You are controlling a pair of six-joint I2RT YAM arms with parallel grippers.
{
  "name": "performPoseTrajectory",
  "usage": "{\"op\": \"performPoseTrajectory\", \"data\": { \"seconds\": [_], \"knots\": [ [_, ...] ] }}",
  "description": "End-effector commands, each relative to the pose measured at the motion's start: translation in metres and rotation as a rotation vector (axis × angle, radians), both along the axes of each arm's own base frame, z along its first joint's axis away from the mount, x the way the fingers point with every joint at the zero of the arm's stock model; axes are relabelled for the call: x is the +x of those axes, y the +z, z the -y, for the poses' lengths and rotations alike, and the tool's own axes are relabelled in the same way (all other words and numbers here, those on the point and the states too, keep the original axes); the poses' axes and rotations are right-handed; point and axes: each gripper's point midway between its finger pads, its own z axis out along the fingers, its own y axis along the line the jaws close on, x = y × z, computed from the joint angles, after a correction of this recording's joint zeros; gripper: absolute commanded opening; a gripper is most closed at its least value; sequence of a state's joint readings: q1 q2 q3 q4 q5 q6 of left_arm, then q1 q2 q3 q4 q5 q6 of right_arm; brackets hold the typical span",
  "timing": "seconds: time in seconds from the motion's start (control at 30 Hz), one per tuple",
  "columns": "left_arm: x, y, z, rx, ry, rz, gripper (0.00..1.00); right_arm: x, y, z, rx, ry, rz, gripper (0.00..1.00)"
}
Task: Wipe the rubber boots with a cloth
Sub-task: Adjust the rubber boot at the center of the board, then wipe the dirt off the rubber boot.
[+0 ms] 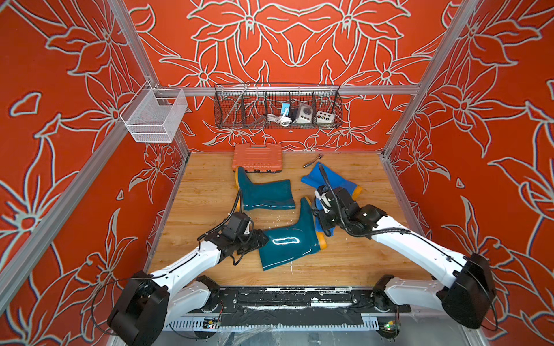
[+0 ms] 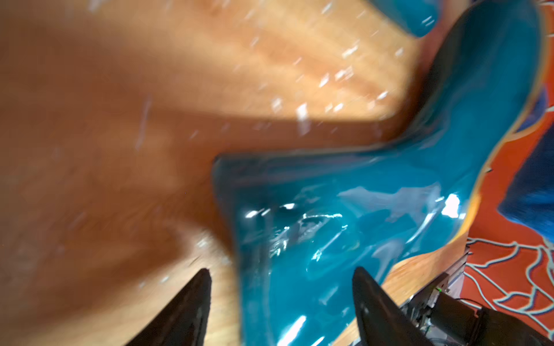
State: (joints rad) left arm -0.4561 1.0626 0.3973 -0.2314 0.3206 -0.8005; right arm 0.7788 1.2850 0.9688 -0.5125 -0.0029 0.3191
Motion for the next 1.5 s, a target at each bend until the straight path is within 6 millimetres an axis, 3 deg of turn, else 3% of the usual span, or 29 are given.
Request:
{"op": "performPoseTrajectory", "data": {
  "seconds": [0.0, 0.2, 0.33, 0.43, 0.6, 0.7, 0.77, 0.83, 0.97, 1.07, 1.17, 1.37, 1.43, 1.47],
  "knots": [
    [-0.006, -0.004, 0.013, -0.123, 0.001, -0.023, 0.70, -0.010, -0.019, -0.051, 0.036, 0.078, -0.082, 0.00],
    [-0.003, 0.019, 0.032, -0.268, -0.057, 0.069, 0.57, -0.036, -0.046, -0.131, 0.118, 0.225, -0.231, 0.00],
    [-0.001, 0.024, 0.030, -0.264, -0.054, 0.095, 0.36, -0.044, -0.062, -0.147, 0.125, 0.249, -0.295, 0.00],
    [0.001, 0.022, 0.029, -0.254, -0.046, 0.099, 0.21, -0.040, -0.075, -0.132, 0.073, 0.237, -0.300, 0.00],
    [-0.001, 0.015, 0.031, -0.255, -0.056, 0.069, 0.02, -0.006, -0.101, -0.052, 0.060, 0.039, -0.411, 0.00],
    [-0.002, 0.008, 0.030, -0.245, -0.054, 0.058, 0.00, 0.000, -0.094, -0.039, 0.049, 0.032, -0.391, 0.00],
    [-0.002, 0.005, 0.029, -0.244, -0.051, 0.054, 0.00, -0.003, -0.087, -0.058, 0.092, 0.069, -0.392, 0.00],
    [-0.001, 0.004, 0.029, -0.243, -0.050, 0.054, 0.00, -0.012, -0.080, -0.093, 0.149, 0.138, -0.395, 0.00],
    [-0.002, 0.001, 0.027, -0.230, -0.039, 0.048, 0.00, -0.046, -0.067, -0.179, 0.203, 0.335, -0.415, 0.00],
    [-0.007, -0.003, 0.015, -0.199, -0.009, 0.049, 0.00, -0.050, -0.067, -0.195, 0.184, 0.365, -0.428, 0.00],
    [-0.010, 0.001, 0.009, -0.207, 0.015, 0.081, 0.00, -0.037, -0.079, -0.172, 0.154, 0.310, -0.437, 0.00],
    [-0.015, 0.001, 0.006, -0.197, 0.005, 0.086, 0.00, 0.008, -0.112, -0.053, 0.057, 0.035, -0.478, 0.00],
    [-0.017, 0.001, 0.008, -0.204, -0.008, 0.083, 0.00, 0.010, -0.115, -0.033, 0.016, 0.008, -0.468, 0.00],
    [-0.017, 0.002, 0.009, -0.211, -0.017, 0.083, 0.00, 0.010, -0.114, -0.032, 0.003, 0.013, -0.466, 0.00]
  ]
}}
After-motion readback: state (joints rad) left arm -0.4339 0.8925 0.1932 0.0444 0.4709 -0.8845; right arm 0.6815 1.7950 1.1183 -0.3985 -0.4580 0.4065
